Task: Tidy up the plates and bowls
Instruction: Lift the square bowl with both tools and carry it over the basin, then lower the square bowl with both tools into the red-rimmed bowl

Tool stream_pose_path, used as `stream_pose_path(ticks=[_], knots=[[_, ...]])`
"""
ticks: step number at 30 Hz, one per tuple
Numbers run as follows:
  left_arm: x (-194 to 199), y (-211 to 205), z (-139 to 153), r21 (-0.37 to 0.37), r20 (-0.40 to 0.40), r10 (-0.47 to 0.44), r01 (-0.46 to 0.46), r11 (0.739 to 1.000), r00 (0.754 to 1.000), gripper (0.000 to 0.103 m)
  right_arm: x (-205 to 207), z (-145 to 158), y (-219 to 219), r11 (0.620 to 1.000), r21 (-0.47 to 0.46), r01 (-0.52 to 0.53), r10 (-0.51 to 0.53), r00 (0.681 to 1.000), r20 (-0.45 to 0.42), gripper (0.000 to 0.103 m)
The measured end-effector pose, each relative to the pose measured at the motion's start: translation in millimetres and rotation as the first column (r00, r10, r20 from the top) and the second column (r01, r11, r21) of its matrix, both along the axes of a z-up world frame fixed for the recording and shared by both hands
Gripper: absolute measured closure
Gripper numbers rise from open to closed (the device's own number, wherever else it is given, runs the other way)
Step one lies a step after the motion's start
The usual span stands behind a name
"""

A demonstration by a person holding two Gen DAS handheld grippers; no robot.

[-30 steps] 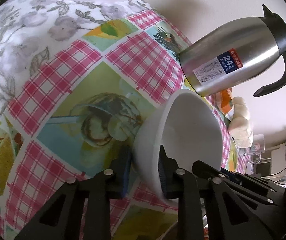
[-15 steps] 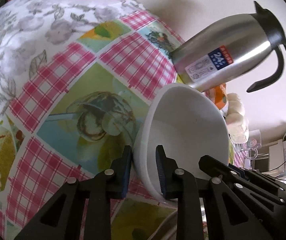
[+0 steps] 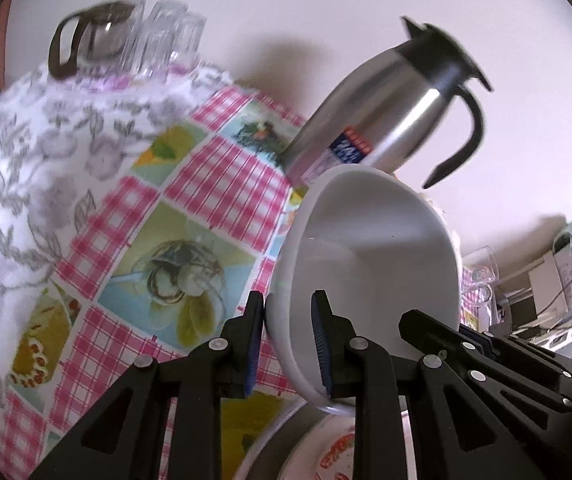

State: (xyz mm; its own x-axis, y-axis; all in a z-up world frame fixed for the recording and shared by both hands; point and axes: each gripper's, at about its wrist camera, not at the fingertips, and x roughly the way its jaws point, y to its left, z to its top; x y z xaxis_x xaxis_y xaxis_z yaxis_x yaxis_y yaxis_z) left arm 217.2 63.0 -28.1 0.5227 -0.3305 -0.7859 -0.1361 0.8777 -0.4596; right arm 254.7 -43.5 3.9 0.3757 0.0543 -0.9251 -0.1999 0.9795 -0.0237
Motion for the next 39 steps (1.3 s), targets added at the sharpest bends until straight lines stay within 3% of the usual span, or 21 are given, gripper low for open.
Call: stream_pose_path(ticks=[10, 20, 26, 39], knots=[[-23, -22, 36, 0.076, 0.080, -0.059, 0.053, 0.996, 0.995, 0.078, -40, 38, -23, 0.993, 0.100, 0.054, -0.067, 0.989, 0.130, 0.090], [-44, -45, 54, 0.116, 0.119, -0.128, 0.114, 0.987, 0.985, 0.078, -78, 53, -47, 0.982, 0.161, 0.096, -0.130, 0.967, 0.219, 0.089], [-59, -63, 61, 0.149, 0.136, -0.175, 0.154, 0.977, 0.975, 0.078, -104, 53, -70, 0.955, 0.248, 0.164, -0.225, 0.943, 0.245, 0.090], [-81, -98, 67, 0.223, 0.126, -0.257, 0.225, 0.949, 0.958, 0.078, -145, 39, -108, 0.915, 0.335, 0.223, -0.309, 0.923, 0.229, 0.089]])
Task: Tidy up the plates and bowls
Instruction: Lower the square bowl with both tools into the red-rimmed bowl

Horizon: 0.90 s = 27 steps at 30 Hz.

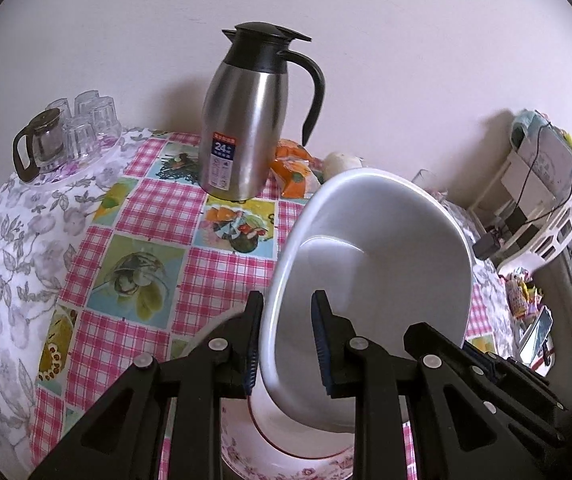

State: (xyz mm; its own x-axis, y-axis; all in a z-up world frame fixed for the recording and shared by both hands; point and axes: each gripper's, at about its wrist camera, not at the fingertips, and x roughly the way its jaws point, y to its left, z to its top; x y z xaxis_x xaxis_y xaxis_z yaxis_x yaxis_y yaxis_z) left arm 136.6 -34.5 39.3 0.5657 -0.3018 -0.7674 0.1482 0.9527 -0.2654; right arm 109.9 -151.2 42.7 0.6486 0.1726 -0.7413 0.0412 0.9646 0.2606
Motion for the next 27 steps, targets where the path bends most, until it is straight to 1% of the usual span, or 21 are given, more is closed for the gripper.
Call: stream_pose_path(ticks=[3, 8, 11, 13, 16, 23, 27], knots=[[-6, -5, 1, 0.007, -0.002, -0.011, 0.011, 1.000, 1.000, 0.078, -7, 0, -5, 1.000, 0.010, 0.007, -0.007, 1.000, -0.002, 0.089], [-15, -10, 3, 0.020, -0.004, -0.018, 0.018, 1.000, 1.000, 0.078, -16, -8, -11, 1.000, 0.025, 0.014, -0.013, 0.999, -0.036, 0.089], [-19, -12, 0, 0.015, -0.016, -0.019, 0.019, 1.000, 1.000, 0.078, -20, -12, -15, 0.999, 0.047, 0.019, -0.016, 0.998, -0.057, 0.089], [-21, -15, -3, 0.025, -0.027, -0.022, 0.022, 0.999, 0.999, 0.078, -23, -14, -15, 0.999, 0.048, 0.018, -0.015, 0.998, -0.065, 0.088], [-24, -17, -12, 0.038, -0.061, -0.013, 0.015, 0.999, 0.998, 0.078, -26, -18, -12, 0.999, 0.037, 0.010, -0.007, 0.997, -0.083, 0.087], [-24, -11, -33, 0.023, -0.156, 0.007, -0.004, 1.000, 0.988, 0.078, -24, -33, -11, 0.998, 0.059, 0.009, 0.000, 0.990, -0.144, 0.087], [-23, -12, -38, 0.037, -0.182, 0.015, -0.009, 0.999, 0.983, 0.078, -22, -37, -8, 0.999, 0.049, 0.006, 0.002, 0.986, -0.164, 0.086]])
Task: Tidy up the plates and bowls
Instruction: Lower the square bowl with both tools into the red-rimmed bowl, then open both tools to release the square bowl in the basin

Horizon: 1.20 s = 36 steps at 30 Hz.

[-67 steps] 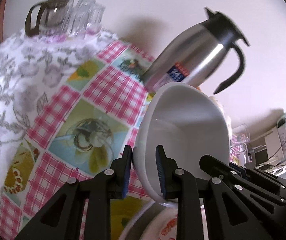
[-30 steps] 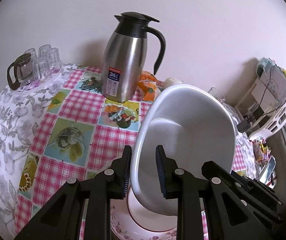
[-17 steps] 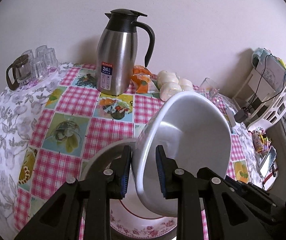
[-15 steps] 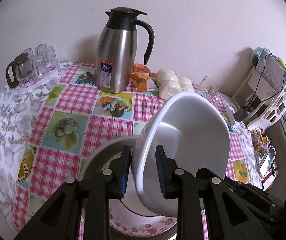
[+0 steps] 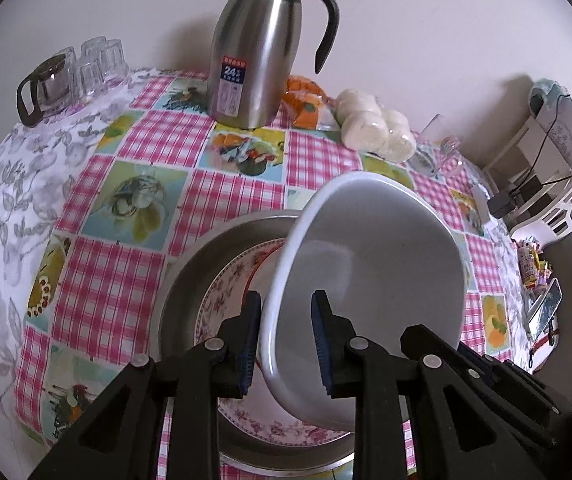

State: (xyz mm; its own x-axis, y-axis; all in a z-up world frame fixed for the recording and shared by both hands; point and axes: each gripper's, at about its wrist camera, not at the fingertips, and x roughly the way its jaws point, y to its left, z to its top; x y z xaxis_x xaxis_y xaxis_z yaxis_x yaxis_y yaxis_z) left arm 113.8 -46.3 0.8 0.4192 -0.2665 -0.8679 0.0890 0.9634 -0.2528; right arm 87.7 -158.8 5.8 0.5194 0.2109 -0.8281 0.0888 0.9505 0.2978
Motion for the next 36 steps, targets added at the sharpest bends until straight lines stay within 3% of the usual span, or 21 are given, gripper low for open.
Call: stream_pose_path(ticks=[8, 19, 22, 24, 25, 26, 30, 33, 36], knots=[[4, 0, -8, 0.011, -0.044, 0.005, -0.005, 1.000, 0.999, 0.077, 5, -14, 0, 1.000, -0.009, 0.006, -0.007, 0.998, -0.060, 0.086], [6, 11, 2, -0.002, -0.012, 0.029, -0.029, 1.000, 1.000, 0.054, 6, -11, -1, 0.999, -0.033, 0.020, -0.022, 0.998, -0.061, 0.083], [7, 15, 3, 0.000, -0.011, 0.041, -0.041, 0.999, 0.999, 0.044, 5, -11, -4, 0.999, -0.030, 0.031, -0.033, 0.998, -0.059, 0.071], [8, 17, 3, 0.003, -0.013, 0.051, -0.051, 0.999, 0.999, 0.039, 5, -12, -7, 0.999, -0.027, 0.047, -0.049, 0.997, -0.063, 0.055], [8, 19, 3, 0.005, -0.015, 0.062, -0.062, 0.998, 0.998, 0.037, 5, -12, -9, 0.998, -0.024, 0.058, -0.059, 0.996, -0.063, 0.040], [9, 20, 3, 0.009, -0.017, 0.069, -0.069, 0.998, 0.997, 0.037, 4, -12, -10, 0.998, -0.024, 0.064, -0.066, 0.996, -0.061, 0.035], [10, 25, 3, 0.028, -0.016, 0.098, -0.097, 0.995, 0.995, 0.033, 5, -14, -17, 0.995, -0.041, 0.087, -0.090, 0.994, -0.064, 0.030], [11, 29, 3, 0.034, -0.010, 0.114, -0.114, 0.993, 0.993, 0.025, 6, -19, -24, 0.992, -0.040, 0.117, -0.120, 0.989, -0.081, 0.029], [12, 31, 3, 0.054, 0.004, 0.131, -0.131, 0.990, 0.991, 0.024, 6, -20, -32, 0.990, -0.027, 0.141, -0.143, 0.986, -0.085, 0.029]])
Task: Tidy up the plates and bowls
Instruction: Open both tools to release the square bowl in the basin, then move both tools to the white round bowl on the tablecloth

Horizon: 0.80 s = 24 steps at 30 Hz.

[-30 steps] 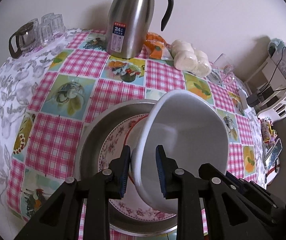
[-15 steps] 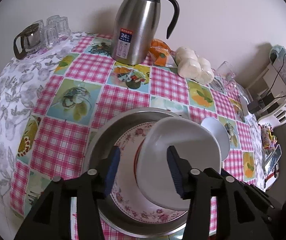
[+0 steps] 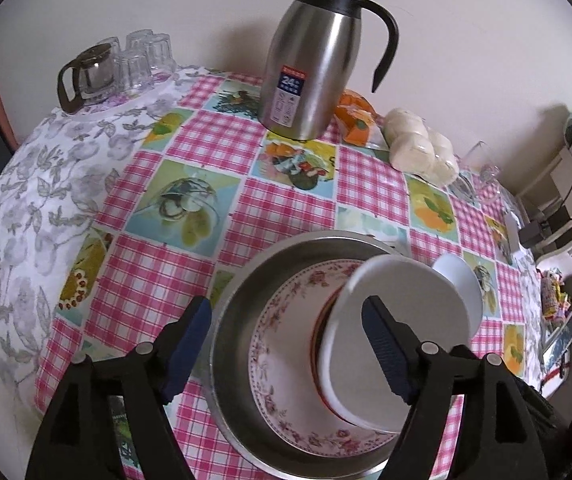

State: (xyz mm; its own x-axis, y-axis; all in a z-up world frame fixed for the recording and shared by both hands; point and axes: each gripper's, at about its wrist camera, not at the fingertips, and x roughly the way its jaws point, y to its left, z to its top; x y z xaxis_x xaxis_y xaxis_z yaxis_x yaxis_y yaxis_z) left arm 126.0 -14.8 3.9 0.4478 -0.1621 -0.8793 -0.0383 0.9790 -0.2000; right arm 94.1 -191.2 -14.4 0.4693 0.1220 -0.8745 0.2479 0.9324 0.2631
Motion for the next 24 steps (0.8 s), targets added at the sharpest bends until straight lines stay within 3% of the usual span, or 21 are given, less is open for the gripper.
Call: stream_pose_path(ticks=[2, 4, 5, 10, 24], knots=[[0, 1, -1, 0.007, 0.005, 0.010, -0.010, 1.000, 1.000, 0.024, -1, 0, -5, 1.000, 0.011, 0.016, -0.016, 1.000, 0.001, 0.027], [1, 4, -2, 0.011, 0.011, 0.029, -0.029, 1.000, 1.000, 0.008, -1, -1, -10, 0.999, 0.029, 0.029, -0.029, 1.000, 0.007, 0.022], [1, 5, -2, 0.011, 0.016, 0.037, -0.037, 0.999, 0.999, 0.005, -1, -1, -11, 0.999, 0.034, 0.033, -0.033, 0.999, 0.010, 0.018], [2, 11, -2, 0.022, 0.023, 0.075, -0.076, 0.997, 0.997, 0.004, -3, 0, -17, 0.998, 0.053, 0.037, -0.038, 0.999, 0.033, 0.000], [1, 3, -3, 0.071, 0.043, 0.087, -0.090, 0.993, 0.995, 0.004, -7, 2, -29, 0.999, 0.041, 0.030, -0.031, 0.999, 0.039, 0.000]])
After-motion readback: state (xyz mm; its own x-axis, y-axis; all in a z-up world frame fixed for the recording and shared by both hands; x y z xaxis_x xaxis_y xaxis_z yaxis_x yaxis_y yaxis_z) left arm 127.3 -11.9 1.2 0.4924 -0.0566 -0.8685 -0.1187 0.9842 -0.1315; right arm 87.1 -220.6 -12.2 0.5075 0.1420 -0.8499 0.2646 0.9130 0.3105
